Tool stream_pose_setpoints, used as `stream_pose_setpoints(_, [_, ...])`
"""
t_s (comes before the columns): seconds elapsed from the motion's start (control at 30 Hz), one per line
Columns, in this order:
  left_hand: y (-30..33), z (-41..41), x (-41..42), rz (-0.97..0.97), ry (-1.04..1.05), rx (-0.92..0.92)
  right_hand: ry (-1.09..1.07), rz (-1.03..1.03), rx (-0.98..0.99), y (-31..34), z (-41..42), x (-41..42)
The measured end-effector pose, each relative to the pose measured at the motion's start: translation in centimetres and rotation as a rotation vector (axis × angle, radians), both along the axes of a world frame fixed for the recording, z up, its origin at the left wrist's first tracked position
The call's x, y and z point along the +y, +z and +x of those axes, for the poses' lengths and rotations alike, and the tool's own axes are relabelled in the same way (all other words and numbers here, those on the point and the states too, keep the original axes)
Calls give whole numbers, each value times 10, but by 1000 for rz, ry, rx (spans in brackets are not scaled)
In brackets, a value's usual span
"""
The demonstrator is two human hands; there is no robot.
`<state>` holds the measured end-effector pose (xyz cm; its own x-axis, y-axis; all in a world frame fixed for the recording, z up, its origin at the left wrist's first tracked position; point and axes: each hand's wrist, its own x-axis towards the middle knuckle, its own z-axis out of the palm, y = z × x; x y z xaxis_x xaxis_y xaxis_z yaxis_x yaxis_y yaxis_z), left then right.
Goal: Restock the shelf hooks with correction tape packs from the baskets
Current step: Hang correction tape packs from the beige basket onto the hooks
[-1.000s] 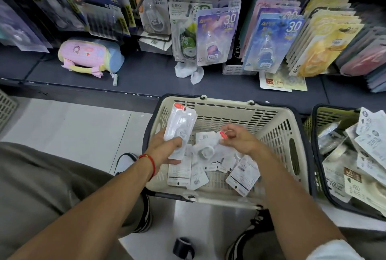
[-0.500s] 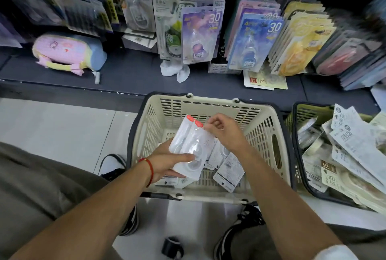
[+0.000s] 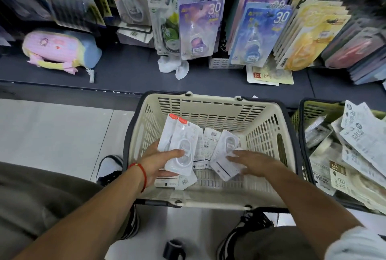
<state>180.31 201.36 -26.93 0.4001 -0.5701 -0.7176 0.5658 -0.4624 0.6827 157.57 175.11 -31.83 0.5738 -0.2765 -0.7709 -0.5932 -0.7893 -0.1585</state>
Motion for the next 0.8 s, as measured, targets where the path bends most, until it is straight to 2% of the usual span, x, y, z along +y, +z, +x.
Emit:
stream_pose_setpoints(0.13, [6,-3,-4,-36,67,7,-356,-45,-292,27,18,-5])
stream_pose_setpoints(0.2, [10,-7,-5,-58,99,13,-521,21,-420,51,31,-7])
stream_pose_setpoints(0.3, [24,-16,-11,-152,103,35,-815,374,-490,103,43,-5])
stream_pose_setpoints(0.4, [43,-24,-22,-292,154,80,-991,678,-611,157,50,6])
stream_pose_setpoints(0.5, [70,-31,-38,-477,130,123,-1099,794,-740,201,55,18])
stream_pose_setpoints(0.57, [94,-32,-49,-578,72,79,-1145,863,-820,221,57,24])
stream_pose_setpoints(0.63, [119,-30,-59,-647,49,26,-1065,899,-911,238,61,27])
stream_pose_setpoints(0.7, [144,-24,-68,-688,57,-18,-944,838,-1011,255,70,25])
stream_pose_setpoints(0.8, [182,-6,-82,-721,35,-67,-865,639,-1191,277,88,24])
